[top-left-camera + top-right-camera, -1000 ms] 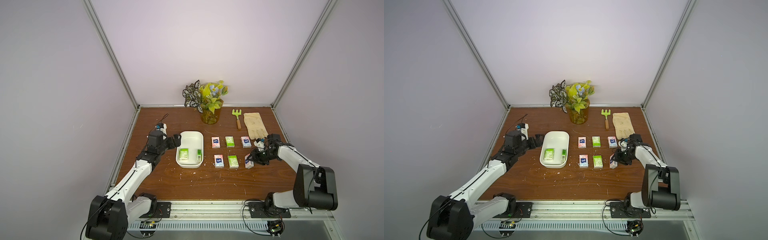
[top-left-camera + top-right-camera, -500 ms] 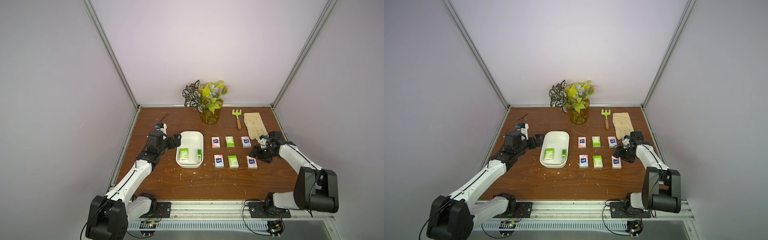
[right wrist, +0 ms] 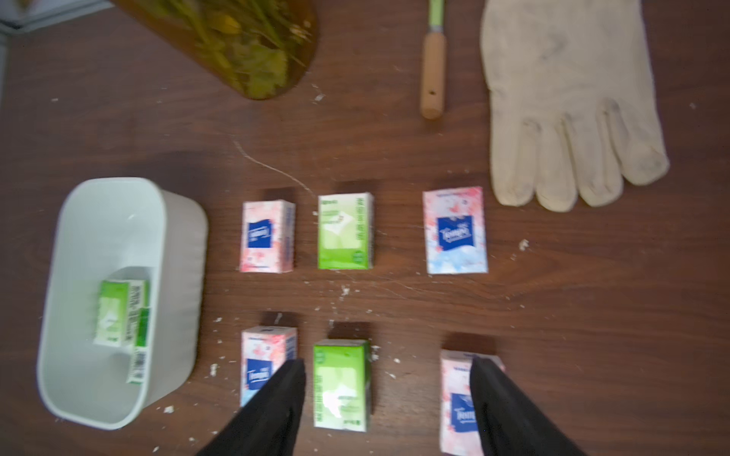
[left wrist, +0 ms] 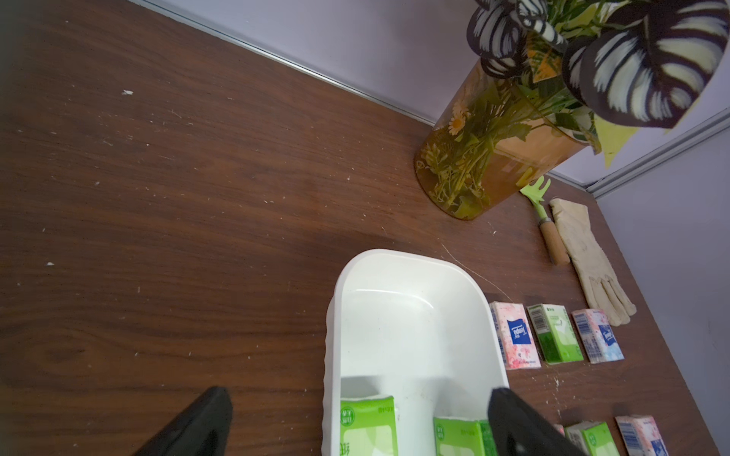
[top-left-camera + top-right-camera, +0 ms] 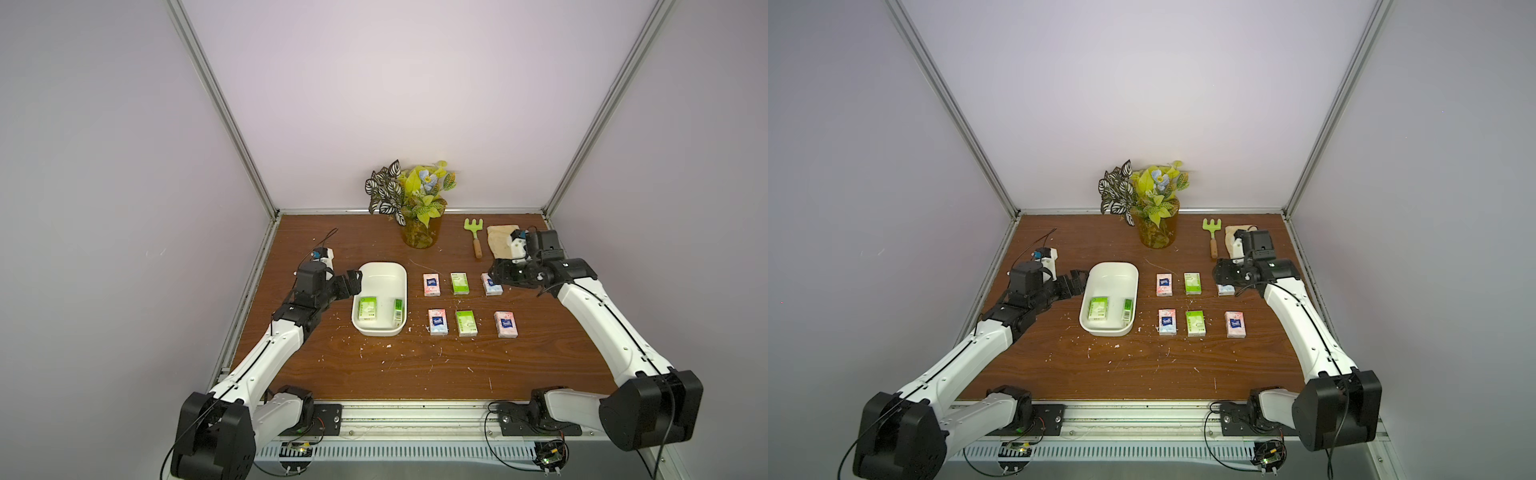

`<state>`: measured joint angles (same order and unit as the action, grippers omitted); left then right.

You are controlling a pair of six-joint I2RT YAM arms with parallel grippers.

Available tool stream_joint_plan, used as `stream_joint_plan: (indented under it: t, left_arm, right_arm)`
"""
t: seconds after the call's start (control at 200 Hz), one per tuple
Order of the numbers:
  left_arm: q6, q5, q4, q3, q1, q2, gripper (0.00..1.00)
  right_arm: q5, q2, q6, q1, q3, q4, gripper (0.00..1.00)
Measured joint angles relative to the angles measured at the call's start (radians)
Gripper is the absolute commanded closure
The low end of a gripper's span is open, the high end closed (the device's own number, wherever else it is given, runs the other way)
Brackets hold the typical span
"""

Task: Take the pocket tissues out of the storage box
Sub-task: Place the pocket tissues at the center of the board, then pick up the pocket tissues from the storage box.

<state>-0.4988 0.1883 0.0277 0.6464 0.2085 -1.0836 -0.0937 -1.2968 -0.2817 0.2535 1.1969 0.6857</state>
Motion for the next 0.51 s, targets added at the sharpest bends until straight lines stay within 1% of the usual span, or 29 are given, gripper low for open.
stream_joint_plan:
  t: [0.11,0.155,0.245,0.375,0.505]
  left_arm:
    - [0.002,0.018,0.016,-0.003,0.000,0.009,0.07]
    - [0.003,0.026,0.025,-0.007,0.000,0.014,0.08]
    - [0.005,0.035,0.040,-0.022,0.000,0.023,0.10]
    - [0.010,0.037,0.062,-0.055,0.000,0.043,0.12]
    - [0.009,0.046,0.070,-0.085,-0.001,0.063,0.14]
  right_arm:
    - [0.020,-0.057,-0.061,0.153,0.065,-0.017,0.29]
    - [0.023,-0.088,-0.090,0.210,0.082,-0.029,0.31]
    - [0.032,-0.159,-0.156,0.313,0.121,-0.048,0.32]
    - [0.040,-0.283,-0.232,0.438,0.216,-0.053,0.31]
    - [0.051,-0.423,-0.292,0.543,0.359,-0.026,0.30]
